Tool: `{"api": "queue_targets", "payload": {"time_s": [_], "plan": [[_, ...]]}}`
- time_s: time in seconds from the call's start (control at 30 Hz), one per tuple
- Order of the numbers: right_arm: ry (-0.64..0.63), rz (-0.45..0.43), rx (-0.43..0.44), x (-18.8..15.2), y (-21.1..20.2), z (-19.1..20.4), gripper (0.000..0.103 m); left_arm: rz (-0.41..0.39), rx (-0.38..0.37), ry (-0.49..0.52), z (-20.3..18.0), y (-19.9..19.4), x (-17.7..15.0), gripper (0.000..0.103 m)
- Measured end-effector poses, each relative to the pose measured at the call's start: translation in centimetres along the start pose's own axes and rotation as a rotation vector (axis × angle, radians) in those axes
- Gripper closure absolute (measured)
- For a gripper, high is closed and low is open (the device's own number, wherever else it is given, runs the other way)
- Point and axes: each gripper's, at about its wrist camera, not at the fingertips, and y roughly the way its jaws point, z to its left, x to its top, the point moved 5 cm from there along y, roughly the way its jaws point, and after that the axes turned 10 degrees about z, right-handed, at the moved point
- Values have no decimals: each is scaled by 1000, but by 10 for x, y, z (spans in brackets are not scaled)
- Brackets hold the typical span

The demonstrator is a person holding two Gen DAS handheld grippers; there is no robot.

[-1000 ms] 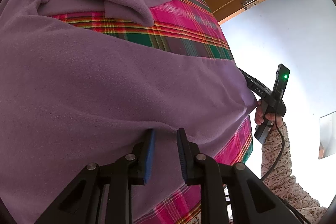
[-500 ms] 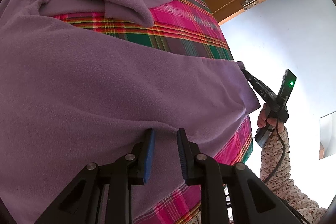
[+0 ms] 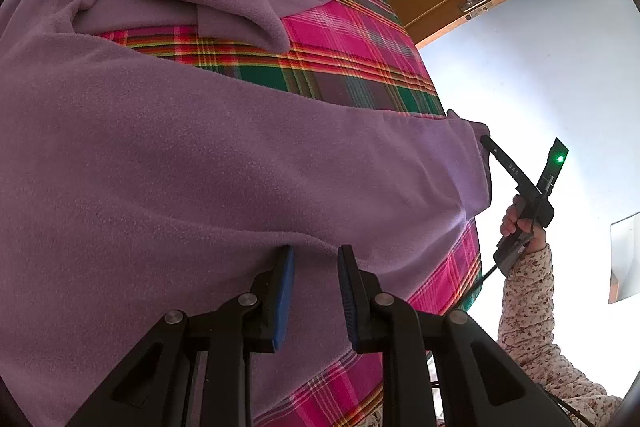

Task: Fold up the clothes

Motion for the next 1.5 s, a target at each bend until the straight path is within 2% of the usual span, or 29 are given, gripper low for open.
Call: {"api": "queue_targets", "payload": {"time_s": [0.53,0.87,0.97,1.1,1.27,1.37,1.5], "plan": [[240,-71,-89,-38,-25,-72,99,-2,7,-8,-1,2,-1,81],[307,29,-58,-57,9,-79,99,-18,12,-12,4,-8,-11,81],[332,57,-51,-65,14,-79,99,-47,24,-37,14,-23,-19,81],[375,58,-28,-69,9,-81,96,-114,40,-78,32,-52,-34,81],[367,35,-7,-69,-12,-79,93,-191,75,-146,62,-87,-57,81],[358,-6,-25,-66,-37,-83,93,-229,95,-186,79,-105,-75,81],[312,-62,-99,-56,-84,-91,92,-274,116,-236,100,-126,-99,80]]}}
